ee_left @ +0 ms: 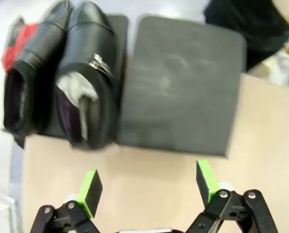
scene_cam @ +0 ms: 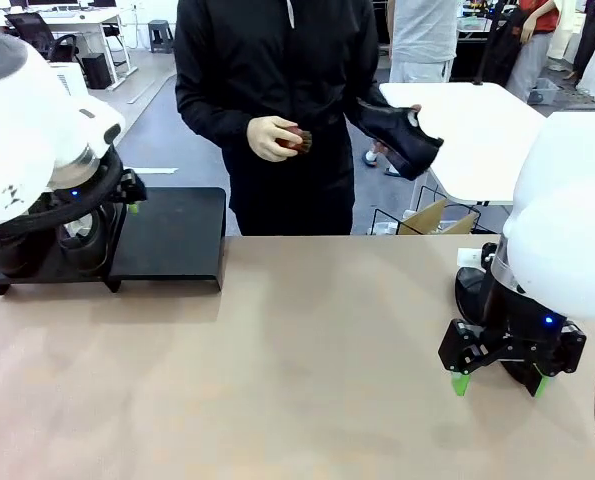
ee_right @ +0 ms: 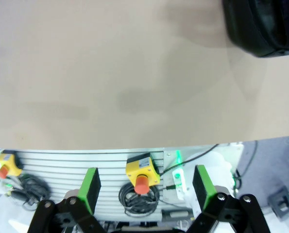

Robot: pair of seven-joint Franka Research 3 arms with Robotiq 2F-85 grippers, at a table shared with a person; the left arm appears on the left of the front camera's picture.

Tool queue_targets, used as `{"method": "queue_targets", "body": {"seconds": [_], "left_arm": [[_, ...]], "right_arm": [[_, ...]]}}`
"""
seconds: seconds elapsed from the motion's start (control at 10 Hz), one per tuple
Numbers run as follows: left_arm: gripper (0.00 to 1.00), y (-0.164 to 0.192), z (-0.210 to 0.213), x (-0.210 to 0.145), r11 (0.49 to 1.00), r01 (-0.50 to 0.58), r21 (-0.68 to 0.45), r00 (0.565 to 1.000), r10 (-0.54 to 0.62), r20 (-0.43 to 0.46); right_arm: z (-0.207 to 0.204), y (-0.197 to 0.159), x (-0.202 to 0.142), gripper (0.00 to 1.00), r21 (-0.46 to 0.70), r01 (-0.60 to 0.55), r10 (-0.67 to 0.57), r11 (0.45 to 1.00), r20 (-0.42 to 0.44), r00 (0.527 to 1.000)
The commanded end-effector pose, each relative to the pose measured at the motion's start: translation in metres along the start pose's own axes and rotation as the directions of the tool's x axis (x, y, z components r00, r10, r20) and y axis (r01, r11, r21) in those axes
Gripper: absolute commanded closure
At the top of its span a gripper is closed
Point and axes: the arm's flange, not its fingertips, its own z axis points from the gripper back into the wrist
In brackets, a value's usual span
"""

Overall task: Organize the shoes by placing them on the stand.
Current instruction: Pick up one Shoe and place it in the middle of the table.

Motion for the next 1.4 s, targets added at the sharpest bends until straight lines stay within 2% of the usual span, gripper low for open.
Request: {"method": "queue_targets", "body": {"seconds": [0.0,0.1,0.2,0.3,0.4,0.5,0.6,0.7,0.8,1.0,1.3], "left_arm": [[0.00,0.028,0.058,-0.004,0.999,-0.036,-0.001,0.982,0.036,-0.186],[0.00,0.030,0.065,-0.008,0.999,-0.054,-0.006,0.974,0.051,-0.222],[0.00,0.040,0.064,0.003,0.997,-0.068,0.031,0.980,0.073,-0.185],[0.00,0.004,0.053,-0.018,0.998,-0.034,-0.058,0.986,0.024,-0.166],[0.00,0.004,0.053,-0.018,0.998,-0.034,-0.058,0.986,0.024,-0.166],[0.00,0.024,0.071,-0.015,0.998,-0.059,-0.022,0.978,0.054,-0.199],[0.00,0.022,0.067,-0.026,0.996,-0.056,-0.070,0.968,0.037,-0.247],[0.00,0.023,0.062,-0.031,0.995,-0.060,-0.075,0.958,0.036,-0.286],[0.00,0.015,0.063,-0.019,0.998,-0.049,-0.033,0.977,0.041,-0.208],[0.00,0.015,0.063,-0.019,0.998,-0.049,-0.033,0.977,0.041,-0.208],[0.00,0.015,0.063,-0.019,0.998,-0.049,-0.033,0.977,0.041,-0.208]], "right_arm": [[0.001,0.001,0.004,0.00,0.009,-0.001,0.001,1.000,0.006,1.000],[0.001,0.001,0.004,0.00,0.009,-0.001,0.001,1.000,0.006,1.000],[0.001,0.001,0.004,0.00,0.009,-0.001,0.001,1.000,0.006,1.000],[0.001,0.001,0.004,0.00,0.009,-0.001,0.001,1.000,0.006,1.000],[0.001,0.001,0.004,0.00,0.009,-0.001,0.001,1.000,0.006,1.000],[0.001,0.001,0.004,0.00,0.009,-0.001,0.001,1.000,0.006,1.000],[0.000,0.000,0.000,0.00,0.000,0.000,0.000,1.000,0.000,1.000],[0.013,-0.029,0.013,0.00,0.032,0.066,-0.067,0.997,0.024,0.997],[0.020,-0.044,0.021,0.00,0.026,0.100,-0.101,0.995,0.031,0.994],[0.021,-0.035,0.014,0.00,-0.004,0.058,-0.058,0.998,0.070,0.996],[0.001,0.022,-0.019,0.00,0.079,-0.080,0.079,0.994,0.021,0.997]]}}
